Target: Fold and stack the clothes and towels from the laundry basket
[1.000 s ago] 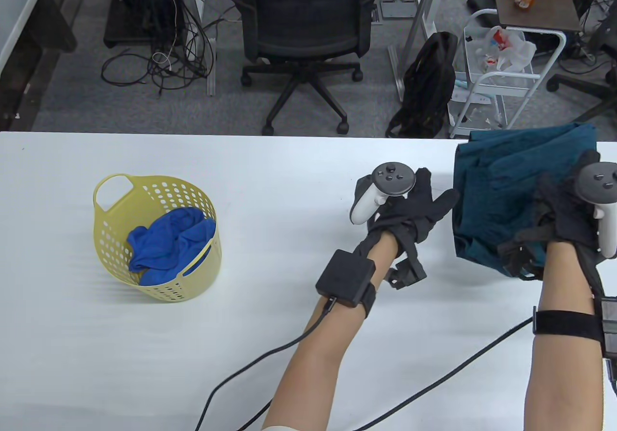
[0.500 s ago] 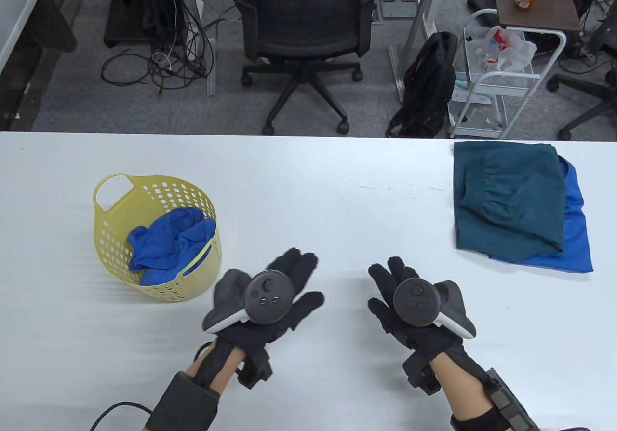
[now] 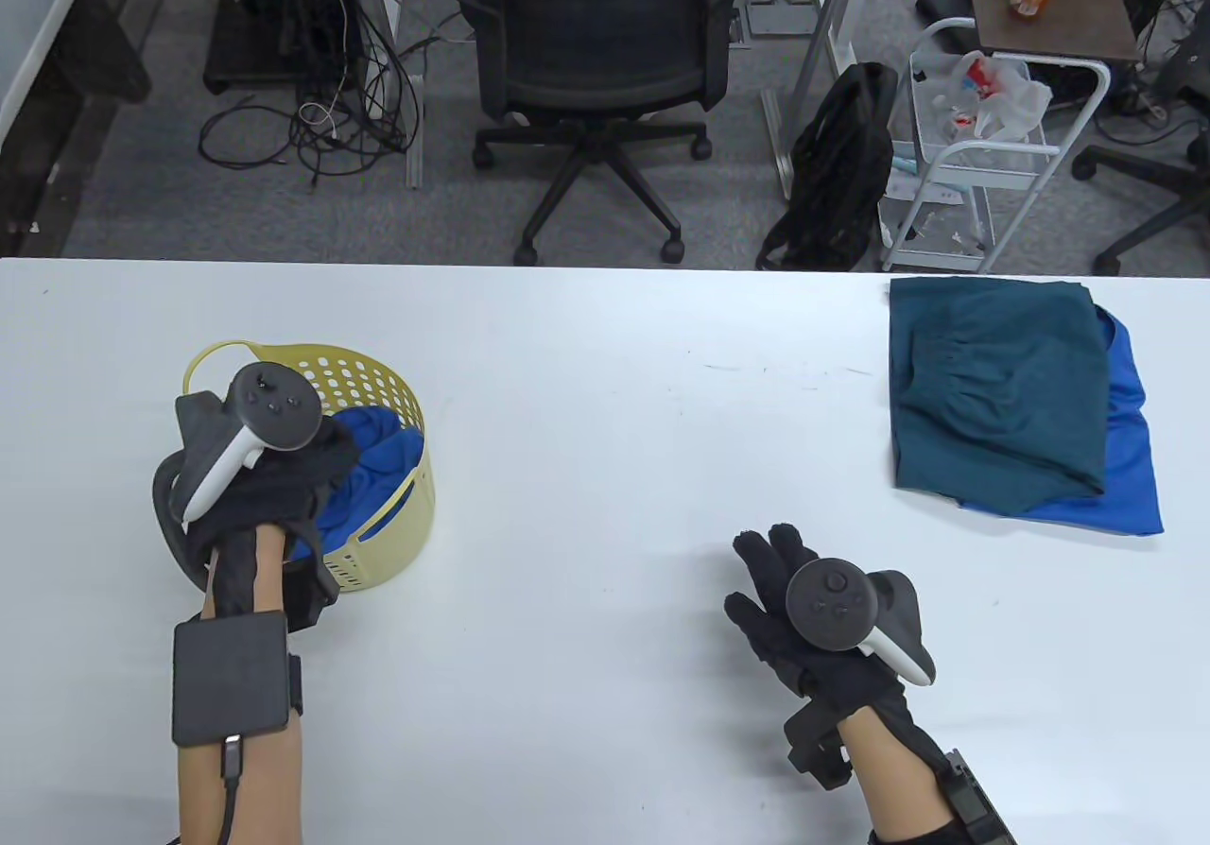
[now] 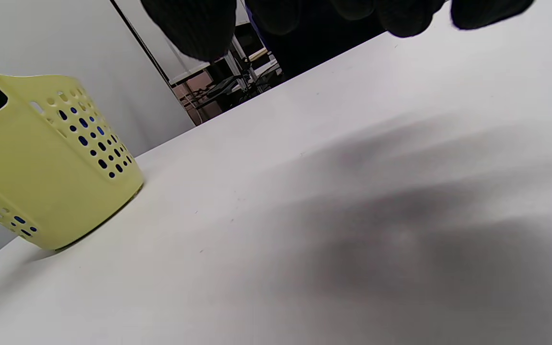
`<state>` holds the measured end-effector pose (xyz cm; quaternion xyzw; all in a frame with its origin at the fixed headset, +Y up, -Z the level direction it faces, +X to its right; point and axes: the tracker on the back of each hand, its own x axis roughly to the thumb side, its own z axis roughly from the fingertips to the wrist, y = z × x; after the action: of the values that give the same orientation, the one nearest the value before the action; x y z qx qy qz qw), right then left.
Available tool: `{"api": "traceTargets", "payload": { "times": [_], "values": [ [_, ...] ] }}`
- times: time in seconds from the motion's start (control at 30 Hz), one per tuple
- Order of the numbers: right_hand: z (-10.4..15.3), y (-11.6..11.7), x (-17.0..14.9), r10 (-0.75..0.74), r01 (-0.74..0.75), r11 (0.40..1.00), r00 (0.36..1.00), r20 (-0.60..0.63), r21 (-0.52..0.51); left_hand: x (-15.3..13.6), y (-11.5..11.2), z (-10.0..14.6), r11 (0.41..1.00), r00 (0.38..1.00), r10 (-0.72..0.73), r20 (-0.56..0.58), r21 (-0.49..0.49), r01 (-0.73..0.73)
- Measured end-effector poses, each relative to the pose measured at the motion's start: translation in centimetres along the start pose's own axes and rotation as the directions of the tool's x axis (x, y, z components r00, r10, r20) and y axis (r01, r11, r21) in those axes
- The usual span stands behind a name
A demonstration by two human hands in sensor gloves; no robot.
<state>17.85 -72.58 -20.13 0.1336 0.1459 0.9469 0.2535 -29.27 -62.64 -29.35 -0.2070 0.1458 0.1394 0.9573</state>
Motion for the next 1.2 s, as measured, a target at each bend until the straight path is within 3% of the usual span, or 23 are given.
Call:
{"api": "traceTargets", "payload": {
  "times": [0.1,0.2,0.43,0.5,0.57,0.63,0.73,0.87,1.1,1.2],
  "values": [
    [-0.2,0.3,-0.5,-0.014,0.014,1.000,1.000,-0.020,0.017,-0.2,-0.6,-3.0,0.986,1.000,-0.008,-0.029,-0.166,0.003],
    [-0.4,0.5,-0.9,-0.032,0.033,0.999,0.999,-0.030,0.024,-0.7,-1.6,-4.8,0.941,0.996,0.077,-0.040,-0.327,-0.086],
    [-0.6,0.6,-1.3,-0.096,0.096,0.995,0.995,-0.014,0.028,-1.5,-2.5,-5.8,0.885,0.971,0.237,-0.006,-0.410,-0.219],
    [-0.6,0.6,-1.3,-0.098,0.099,0.995,0.995,-0.013,0.029,-1.8,-2.5,-5.9,0.880,0.969,0.245,-0.020,-0.415,-0.231],
    [-0.5,0.6,-1.4,-0.103,0.103,0.994,0.995,-0.013,0.033,-1.8,-2.5,-5.9,0.931,0.990,0.141,-0.003,-0.340,-0.134],
    [-0.5,0.5,-1.5,-0.118,0.118,0.993,0.993,-0.014,0.030,-1.6,-2.1,-5.5,0.934,0.997,0.082,-0.004,-0.349,-0.078],
    [-0.7,0.7,-1.6,-0.128,0.128,0.991,0.992,-0.013,0.031,-1.2,-1.7,-6.0,0.932,0.994,0.110,0.005,-0.348,-0.101],
    [-0.5,0.8,-1.8,-0.130,0.130,0.991,0.991,-0.013,0.032,-1.2,-2.5,-7.4,0.879,0.996,0.085,-0.037,-0.468,-0.093],
    [-0.6,0.4,-2.0,-0.156,0.156,0.988,0.988,-0.014,0.007,-1.6,0.4,-5.2,0.935,0.991,0.129,0.022,-0.336,-0.115],
    [-0.6,0.6,-1.9,-0.152,0.152,0.988,0.988,-0.004,0.014,-1.7,0.3,-5.5,0.942,0.996,0.093,0.004,-0.324,-0.087]
  ]
}}
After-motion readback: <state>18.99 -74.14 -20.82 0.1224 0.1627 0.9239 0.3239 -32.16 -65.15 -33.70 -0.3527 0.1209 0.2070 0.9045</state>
